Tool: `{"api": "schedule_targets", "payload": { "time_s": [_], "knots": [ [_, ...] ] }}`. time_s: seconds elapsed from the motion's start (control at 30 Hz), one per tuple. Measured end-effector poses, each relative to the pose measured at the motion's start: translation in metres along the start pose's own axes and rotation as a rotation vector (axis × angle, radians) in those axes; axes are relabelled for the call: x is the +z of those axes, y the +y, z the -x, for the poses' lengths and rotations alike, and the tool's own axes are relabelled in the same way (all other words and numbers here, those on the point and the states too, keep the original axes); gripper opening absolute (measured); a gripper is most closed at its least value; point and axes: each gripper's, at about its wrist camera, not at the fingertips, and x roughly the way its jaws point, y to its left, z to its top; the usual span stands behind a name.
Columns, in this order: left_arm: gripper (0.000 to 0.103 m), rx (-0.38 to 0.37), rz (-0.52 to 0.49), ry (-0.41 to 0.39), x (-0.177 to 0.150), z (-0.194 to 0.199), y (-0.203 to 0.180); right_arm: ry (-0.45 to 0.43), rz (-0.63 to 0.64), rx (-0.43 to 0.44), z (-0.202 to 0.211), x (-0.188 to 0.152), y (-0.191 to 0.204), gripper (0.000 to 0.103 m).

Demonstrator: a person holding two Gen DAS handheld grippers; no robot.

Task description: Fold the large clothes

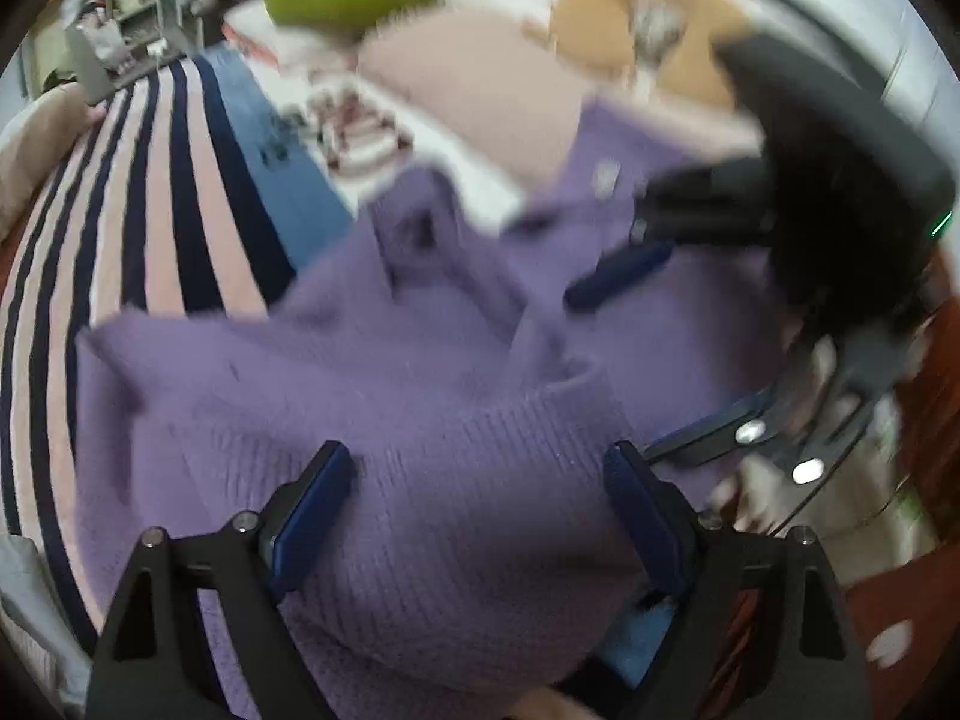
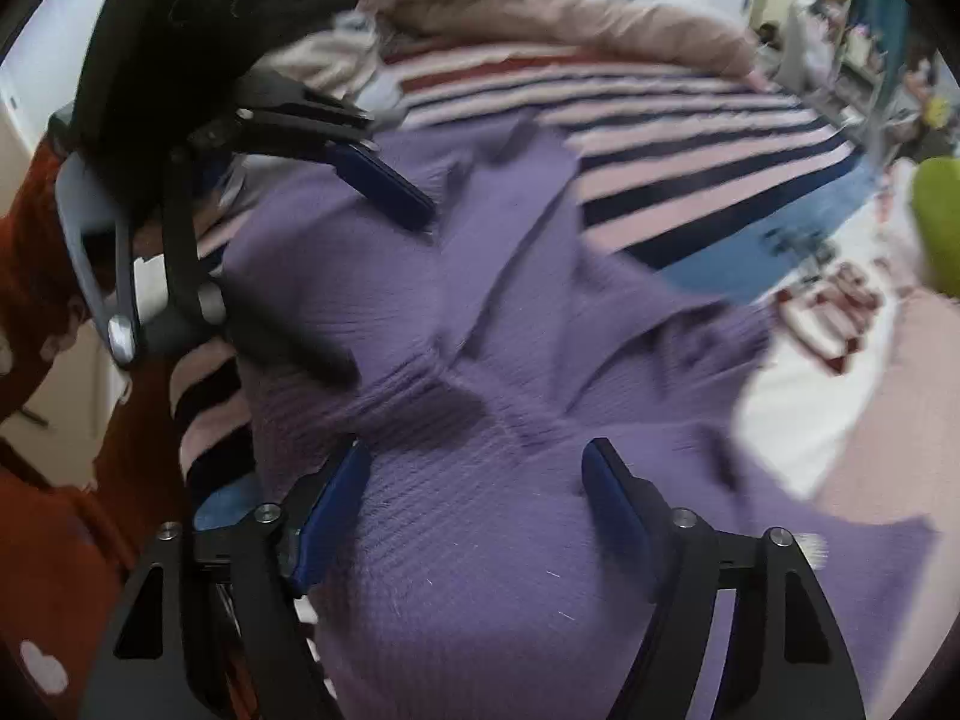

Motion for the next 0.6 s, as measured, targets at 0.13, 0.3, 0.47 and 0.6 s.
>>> {"api": "schedule_targets", "payload": {
  "time_s": [0.13,0.3,0.47,0.6],
  "knots": [
    [0.040,-0.010,0.050,0.015,-0.010,-0.015,0.004,0.026,-0.040,0.100,-0.017,-0.010,-0.008,0.021],
    [0.004,0.009,0.090,-0.013,0.001,-0.010,0.008,-0.032,0.039,0.010,-0.007,-0.010,0.005,0.006],
    [0.004,0.056,0.181,-0.140,0.034,0.010,0.027,-0.123,-0.002,-0.150,0.024,0.000,-0.017,0.002],
    [0.004,0.142,0.218,-0.216,0.070,0.019,0.043,-0.173,-0.105,-0.284,0.046,0.027,-0.058,0.002]
  ]
}}
